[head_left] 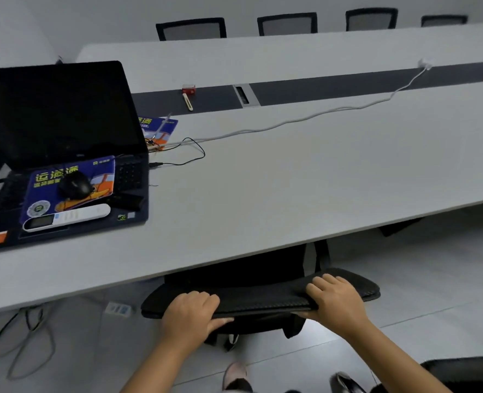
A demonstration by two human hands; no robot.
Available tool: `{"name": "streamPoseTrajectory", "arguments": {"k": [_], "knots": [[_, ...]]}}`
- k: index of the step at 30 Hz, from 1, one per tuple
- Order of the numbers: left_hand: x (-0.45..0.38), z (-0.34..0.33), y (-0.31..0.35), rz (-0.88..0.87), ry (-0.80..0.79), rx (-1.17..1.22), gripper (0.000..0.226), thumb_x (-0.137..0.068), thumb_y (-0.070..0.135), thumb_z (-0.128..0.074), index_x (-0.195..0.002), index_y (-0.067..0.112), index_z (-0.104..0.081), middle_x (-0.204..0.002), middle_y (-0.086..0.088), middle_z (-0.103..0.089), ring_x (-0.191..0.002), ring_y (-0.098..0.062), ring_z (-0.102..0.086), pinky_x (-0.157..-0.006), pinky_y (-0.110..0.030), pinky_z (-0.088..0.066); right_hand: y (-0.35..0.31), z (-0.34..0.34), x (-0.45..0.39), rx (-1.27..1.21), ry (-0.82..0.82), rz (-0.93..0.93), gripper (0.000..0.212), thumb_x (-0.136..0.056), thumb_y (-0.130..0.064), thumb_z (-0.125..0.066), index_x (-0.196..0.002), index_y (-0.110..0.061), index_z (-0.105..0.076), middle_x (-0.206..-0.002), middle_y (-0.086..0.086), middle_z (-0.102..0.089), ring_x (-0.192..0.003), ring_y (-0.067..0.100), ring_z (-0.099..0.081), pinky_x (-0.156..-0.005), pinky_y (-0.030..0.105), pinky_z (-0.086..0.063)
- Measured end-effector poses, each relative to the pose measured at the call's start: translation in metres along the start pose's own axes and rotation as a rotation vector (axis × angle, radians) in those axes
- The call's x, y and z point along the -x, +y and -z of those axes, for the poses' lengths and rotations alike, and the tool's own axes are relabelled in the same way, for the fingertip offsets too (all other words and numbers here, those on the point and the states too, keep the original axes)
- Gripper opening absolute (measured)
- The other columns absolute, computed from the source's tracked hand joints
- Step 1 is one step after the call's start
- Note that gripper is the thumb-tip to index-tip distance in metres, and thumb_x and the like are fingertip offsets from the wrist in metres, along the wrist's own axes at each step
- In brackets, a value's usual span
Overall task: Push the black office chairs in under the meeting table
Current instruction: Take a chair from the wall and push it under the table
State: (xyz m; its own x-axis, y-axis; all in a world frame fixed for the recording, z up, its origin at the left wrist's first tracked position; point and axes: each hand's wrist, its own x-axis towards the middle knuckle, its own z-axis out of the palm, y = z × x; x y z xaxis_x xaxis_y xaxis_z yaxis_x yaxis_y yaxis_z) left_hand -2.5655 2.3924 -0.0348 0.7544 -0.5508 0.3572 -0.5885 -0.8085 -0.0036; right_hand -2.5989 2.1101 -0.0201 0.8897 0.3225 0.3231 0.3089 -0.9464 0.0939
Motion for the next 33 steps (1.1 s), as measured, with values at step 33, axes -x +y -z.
{"name": "streamPoseTrajectory", "arguments": {"k": [33], "knots": [[-0.032,-0.020,0.020,0.161,0.131,-0.144,0.056,-0.089,0.062,-0.025,-0.071,0.015,-0.052,-0.044,0.001,-0.053,-0.036,-0.015,-0.049,-0.054,-0.026,-0.024,0.059,-0.052,-0.038,-0.074,0.289,0.230,0.040,-0.069,-0.054,-0.046,-0.070,-0.016,-0.035,-0.049,-0.001,-0.047,-0.047,0.018,-0.038,-0.053,0.027,-0.018]]}}
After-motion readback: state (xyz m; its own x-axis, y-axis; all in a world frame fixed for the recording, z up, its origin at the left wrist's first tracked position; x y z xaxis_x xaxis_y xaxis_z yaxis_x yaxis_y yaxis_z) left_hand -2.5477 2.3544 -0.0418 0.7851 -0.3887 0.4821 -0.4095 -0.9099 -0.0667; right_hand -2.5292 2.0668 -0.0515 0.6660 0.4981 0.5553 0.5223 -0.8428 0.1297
